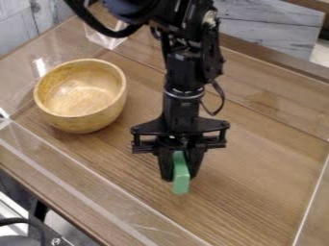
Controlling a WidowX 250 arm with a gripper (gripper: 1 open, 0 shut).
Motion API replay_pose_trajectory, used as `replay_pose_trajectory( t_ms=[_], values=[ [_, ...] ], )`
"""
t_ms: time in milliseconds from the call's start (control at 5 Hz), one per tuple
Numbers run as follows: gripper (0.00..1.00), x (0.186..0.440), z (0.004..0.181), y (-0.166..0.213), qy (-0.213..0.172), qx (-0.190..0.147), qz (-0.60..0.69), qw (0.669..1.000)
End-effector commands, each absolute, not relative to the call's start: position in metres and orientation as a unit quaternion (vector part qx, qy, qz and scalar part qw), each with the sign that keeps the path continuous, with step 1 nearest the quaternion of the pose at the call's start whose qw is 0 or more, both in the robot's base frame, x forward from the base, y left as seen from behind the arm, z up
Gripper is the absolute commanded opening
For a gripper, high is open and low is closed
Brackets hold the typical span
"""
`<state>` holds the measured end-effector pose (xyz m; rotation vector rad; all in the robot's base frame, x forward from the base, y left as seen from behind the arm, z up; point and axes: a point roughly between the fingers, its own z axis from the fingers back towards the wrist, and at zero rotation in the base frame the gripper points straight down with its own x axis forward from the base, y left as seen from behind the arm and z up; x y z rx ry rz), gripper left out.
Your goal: Put the green block in the brown bowl
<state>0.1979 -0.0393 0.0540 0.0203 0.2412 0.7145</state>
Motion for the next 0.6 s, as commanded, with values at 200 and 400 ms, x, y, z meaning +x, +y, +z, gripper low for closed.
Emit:
replay_pose_trajectory(
  t_ms=[200,400],
  values=[
    [0.00,0.214,0.081,-0.039,0.088,-0.026,0.329,0.940],
    [0.00,0.213,0.100,-0.033,0.089,-0.037,0.316,0.944]
  ],
)
